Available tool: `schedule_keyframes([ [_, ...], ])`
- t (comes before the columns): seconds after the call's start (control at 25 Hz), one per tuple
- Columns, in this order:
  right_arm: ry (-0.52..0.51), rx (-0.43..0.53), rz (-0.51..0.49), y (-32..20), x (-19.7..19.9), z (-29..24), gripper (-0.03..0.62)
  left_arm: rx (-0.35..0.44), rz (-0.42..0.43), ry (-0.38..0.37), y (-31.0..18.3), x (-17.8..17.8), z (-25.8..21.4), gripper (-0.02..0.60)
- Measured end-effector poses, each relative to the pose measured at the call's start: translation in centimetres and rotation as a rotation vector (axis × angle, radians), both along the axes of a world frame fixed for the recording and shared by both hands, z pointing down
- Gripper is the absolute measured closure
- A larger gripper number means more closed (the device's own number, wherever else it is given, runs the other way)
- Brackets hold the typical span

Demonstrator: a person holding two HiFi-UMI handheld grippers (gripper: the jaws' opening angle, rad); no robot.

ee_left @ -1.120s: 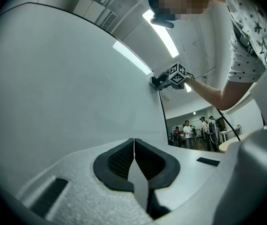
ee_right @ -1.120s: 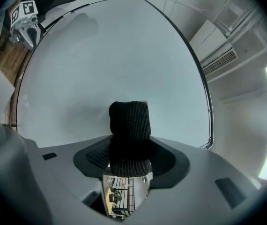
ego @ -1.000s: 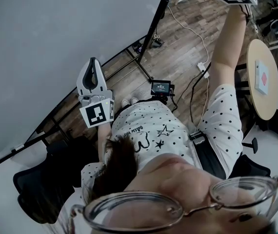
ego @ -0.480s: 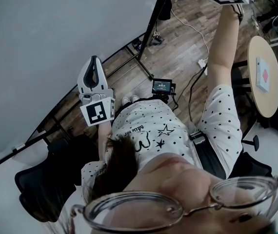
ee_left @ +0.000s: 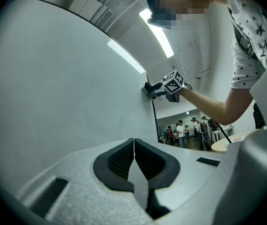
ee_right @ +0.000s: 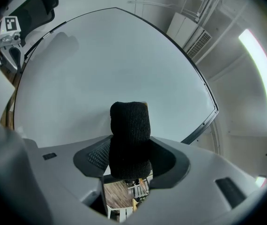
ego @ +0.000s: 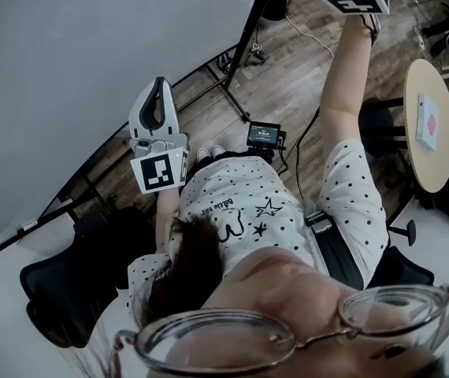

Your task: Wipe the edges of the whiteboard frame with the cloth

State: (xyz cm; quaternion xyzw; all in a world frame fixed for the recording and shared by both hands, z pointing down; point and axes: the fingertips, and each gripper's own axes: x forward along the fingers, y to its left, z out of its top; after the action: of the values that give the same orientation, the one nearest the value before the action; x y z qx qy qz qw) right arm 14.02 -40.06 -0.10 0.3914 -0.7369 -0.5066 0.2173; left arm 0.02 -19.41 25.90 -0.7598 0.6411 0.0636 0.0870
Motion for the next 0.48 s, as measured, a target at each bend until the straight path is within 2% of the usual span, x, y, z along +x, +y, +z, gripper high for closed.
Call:
schedule_keyframes([
  [0.48, 0.020, -0.041, -0.002, -0.2, -0.4, 3.1, 0.364, -0.020, 0.019, -0.002, 0.4, 0.5, 0.1, 0.561],
])
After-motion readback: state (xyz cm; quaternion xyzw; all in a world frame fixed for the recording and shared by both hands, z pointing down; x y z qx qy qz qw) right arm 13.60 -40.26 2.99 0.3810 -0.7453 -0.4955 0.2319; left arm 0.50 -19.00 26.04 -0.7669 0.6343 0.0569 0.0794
